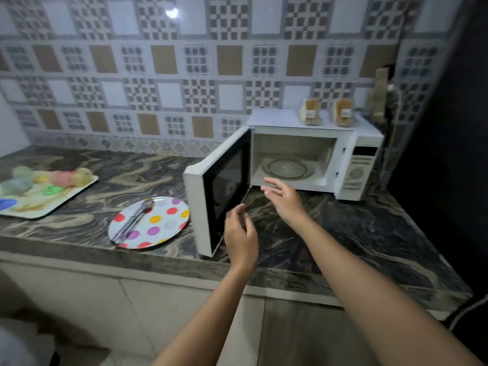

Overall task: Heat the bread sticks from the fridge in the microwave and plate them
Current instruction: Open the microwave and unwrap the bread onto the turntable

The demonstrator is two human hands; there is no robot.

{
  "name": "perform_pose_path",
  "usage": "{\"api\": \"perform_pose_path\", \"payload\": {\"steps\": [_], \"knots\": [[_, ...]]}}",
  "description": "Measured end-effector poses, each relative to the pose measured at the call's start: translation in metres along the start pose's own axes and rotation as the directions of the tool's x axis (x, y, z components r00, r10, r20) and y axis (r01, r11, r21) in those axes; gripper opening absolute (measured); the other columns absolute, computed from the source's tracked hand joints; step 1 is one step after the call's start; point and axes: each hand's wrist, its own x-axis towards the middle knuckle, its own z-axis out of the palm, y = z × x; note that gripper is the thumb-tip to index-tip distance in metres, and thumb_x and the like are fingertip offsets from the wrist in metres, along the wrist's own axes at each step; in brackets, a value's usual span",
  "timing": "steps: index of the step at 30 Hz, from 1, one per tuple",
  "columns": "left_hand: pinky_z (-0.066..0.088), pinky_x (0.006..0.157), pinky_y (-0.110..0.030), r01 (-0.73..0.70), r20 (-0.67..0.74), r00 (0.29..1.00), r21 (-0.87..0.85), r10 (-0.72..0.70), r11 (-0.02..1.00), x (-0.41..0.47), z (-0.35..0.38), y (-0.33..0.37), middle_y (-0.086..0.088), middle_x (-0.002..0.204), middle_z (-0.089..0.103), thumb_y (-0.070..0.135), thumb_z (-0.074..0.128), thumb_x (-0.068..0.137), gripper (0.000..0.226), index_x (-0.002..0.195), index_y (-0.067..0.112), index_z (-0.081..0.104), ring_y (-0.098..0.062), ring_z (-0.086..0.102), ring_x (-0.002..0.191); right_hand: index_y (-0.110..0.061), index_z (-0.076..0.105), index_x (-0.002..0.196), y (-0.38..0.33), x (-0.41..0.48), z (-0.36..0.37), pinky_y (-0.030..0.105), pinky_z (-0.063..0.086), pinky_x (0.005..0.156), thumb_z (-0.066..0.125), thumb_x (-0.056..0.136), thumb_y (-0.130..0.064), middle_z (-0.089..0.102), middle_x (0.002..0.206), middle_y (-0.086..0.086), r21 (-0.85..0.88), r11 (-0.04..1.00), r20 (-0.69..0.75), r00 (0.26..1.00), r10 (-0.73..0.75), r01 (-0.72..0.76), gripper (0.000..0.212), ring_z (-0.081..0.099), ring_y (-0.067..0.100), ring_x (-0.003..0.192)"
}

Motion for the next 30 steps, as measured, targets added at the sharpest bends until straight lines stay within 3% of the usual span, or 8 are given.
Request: {"api": "perform_pose_path", "payload": {"steps": [2, 6, 11, 14, 17, 24, 30], "knots": [[0.036, 0.092, -0.015, -0.022, 0.099, 0.995, 0.018, 0.020, 1.000, -0.002, 0.021, 0.015, 0.003, 0.119, 0.052, 0.010, 0.046, 0.093, 0.032, 0.125, 0.011, 0.051, -0.005, 0.049, 0.107, -0.013, 0.056, 0.124, 0.008, -0.003, -0.031, 0.011, 0.044, 0.072, 0.048, 0.095, -0.009, 0.065, 0.120, 0.009, -0.039, 0.999, -0.071, 0.997, 0.019, -0.022, 0.031, 0.058, 0.009, 0.102], [0.037, 0.106, -0.030, -0.039, 0.282, 0.959, 0.099, 0.009, 0.994, 0.005, 0.065, 0.038, -0.001, 0.133, 0.049, 0.015, 0.046, 0.093, 0.040, 0.133, 0.012, 0.044, -0.016, 0.046, 0.123, -0.008, 0.057, 0.122, 0.016, -0.005, -0.084, 0.020, 0.045, 0.085, 0.049, 0.094, -0.006, 0.064, 0.118, 0.010, -0.074, 0.995, -0.191, 0.980, 0.049, -0.064, 0.029, 0.058, 0.014, 0.109], [0.032, 0.107, -0.030, -0.053, 0.417, 0.909, 0.108, 0.003, 0.993, 0.032, 0.127, 0.067, -0.005, 0.139, 0.046, 0.017, 0.046, 0.094, 0.044, 0.137, 0.011, 0.040, -0.019, 0.042, 0.130, -0.006, 0.058, 0.122, 0.028, 0.017, -0.147, 0.028, 0.042, 0.095, 0.049, 0.093, -0.005, 0.060, 0.125, 0.011, -0.154, 0.982, -0.321, 0.946, 0.055, -0.109, 0.030, 0.054, 0.021, 0.119], [0.032, 0.105, -0.029, -0.057, 0.444, 0.896, 0.084, 0.014, 0.995, 0.058, 0.161, 0.079, -0.008, 0.138, 0.046, 0.014, 0.048, 0.093, 0.045, 0.137, 0.008, 0.041, -0.021, 0.043, 0.128, -0.006, 0.059, 0.121, 0.036, 0.039, -0.180, 0.029, 0.043, 0.098, 0.051, 0.092, -0.004, 0.061, 0.124, 0.011, -0.192, 0.974, -0.355, 0.934, 0.046, -0.121, 0.030, 0.054, 0.021, 0.120], [0.033, 0.107, -0.033, -0.061, 0.443, 0.896, 0.059, 0.028, 0.996, 0.092, 0.196, 0.092, -0.010, 0.139, 0.046, 0.013, 0.049, 0.092, 0.047, 0.137, 0.007, 0.040, -0.022, 0.043, 0.128, -0.008, 0.057, 0.124, 0.032, 0.072, -0.211, 0.023, 0.042, 0.091, 0.049, 0.094, -0.007, 0.059, 0.127, 0.008, -0.219, 0.966, -0.349, 0.935, 0.055, -0.139, 0.032, 0.053, 0.019, 0.121], [0.036, 0.104, -0.036, -0.128, 0.335, 0.935, 0.009, 0.117, 0.992, 0.190, 0.262, 0.127, -0.009, 0.137, 0.045, 0.014, 0.050, 0.093, 0.047, 0.138, 0.009, 0.038, -0.024, 0.044, 0.126, -0.010, 0.053, 0.126, 0.008, 0.182, -0.275, 0.023, 0.040, 0.089, 0.050, 0.094, -0.011, 0.055, 0.131, 0.008, -0.278, 0.956, -0.345, 0.939, -0.005, -0.098, 0.033, 0.052, 0.020, 0.121], [0.033, 0.108, -0.044, -0.030, 0.329, 0.944, 0.191, -0.035, 0.981, 0.262, 0.299, 0.127, -0.015, 0.148, 0.034, 0.031, 0.057, 0.090, 0.068, 0.145, 0.006, 0.024, -0.031, 0.035, 0.135, -0.013, 0.028, 0.144, 0.007, 0.257, -0.301, 0.029, 0.037, 0.086, 0.053, 0.093, -0.029, 0.041, 0.144, 0.010, -0.309, 0.927, -0.276, 0.953, 0.127, -0.213, 0.058, 0.045, 0.025, 0.126]]}}
